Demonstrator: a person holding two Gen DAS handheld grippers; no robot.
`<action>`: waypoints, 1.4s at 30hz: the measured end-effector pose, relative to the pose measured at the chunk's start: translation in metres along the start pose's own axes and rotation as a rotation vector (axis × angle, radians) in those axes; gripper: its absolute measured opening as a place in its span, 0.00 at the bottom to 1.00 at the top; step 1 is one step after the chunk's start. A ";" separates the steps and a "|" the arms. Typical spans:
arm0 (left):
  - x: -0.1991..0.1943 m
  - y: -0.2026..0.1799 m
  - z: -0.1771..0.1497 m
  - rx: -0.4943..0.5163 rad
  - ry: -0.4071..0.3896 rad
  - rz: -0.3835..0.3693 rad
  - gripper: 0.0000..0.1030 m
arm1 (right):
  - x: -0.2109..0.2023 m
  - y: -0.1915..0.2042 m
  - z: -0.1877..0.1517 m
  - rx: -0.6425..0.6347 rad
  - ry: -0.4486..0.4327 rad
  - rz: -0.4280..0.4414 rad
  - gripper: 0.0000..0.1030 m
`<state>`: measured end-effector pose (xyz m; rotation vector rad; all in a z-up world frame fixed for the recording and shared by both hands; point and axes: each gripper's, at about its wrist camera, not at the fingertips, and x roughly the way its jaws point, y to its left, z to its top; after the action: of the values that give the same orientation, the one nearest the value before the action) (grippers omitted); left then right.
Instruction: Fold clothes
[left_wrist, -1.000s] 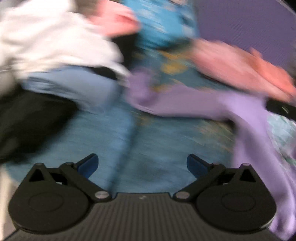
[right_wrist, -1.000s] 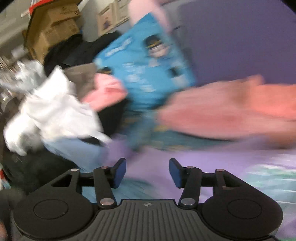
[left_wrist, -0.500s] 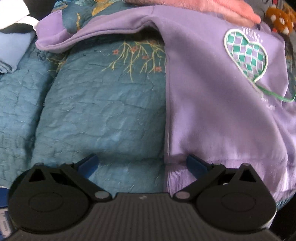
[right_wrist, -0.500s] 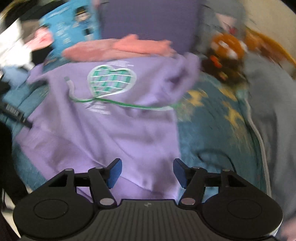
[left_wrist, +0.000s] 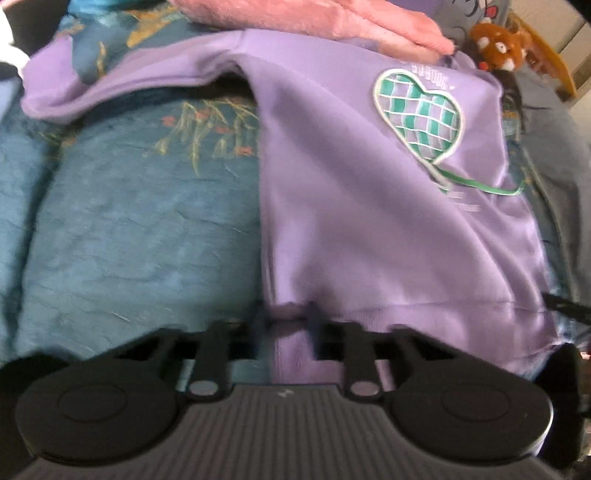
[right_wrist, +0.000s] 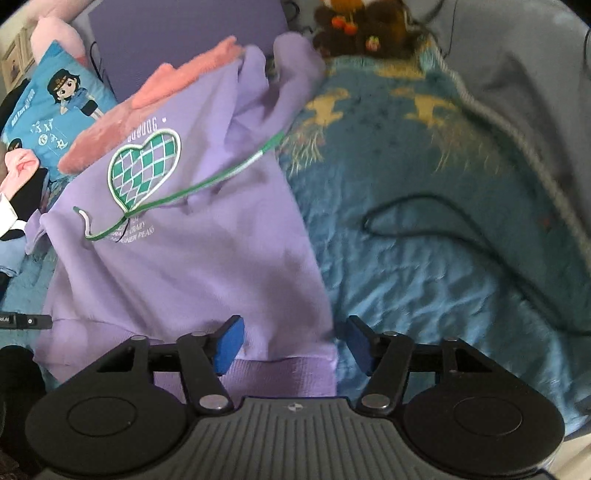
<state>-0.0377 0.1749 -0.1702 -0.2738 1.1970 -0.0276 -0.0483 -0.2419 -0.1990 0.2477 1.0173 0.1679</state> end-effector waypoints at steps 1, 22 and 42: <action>-0.002 -0.002 -0.001 0.003 0.001 -0.012 0.17 | 0.002 0.002 -0.001 -0.005 0.005 0.005 0.54; -0.113 0.013 -0.042 0.022 -0.084 0.151 0.11 | -0.086 0.072 -0.012 -0.184 -0.068 0.238 0.10; -0.125 0.021 -0.022 0.022 -0.150 0.293 0.72 | -0.072 0.038 0.012 -0.108 -0.062 0.050 0.55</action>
<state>-0.1064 0.2116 -0.0675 -0.0776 1.0770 0.2319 -0.0759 -0.2248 -0.1234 0.1791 0.9381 0.2583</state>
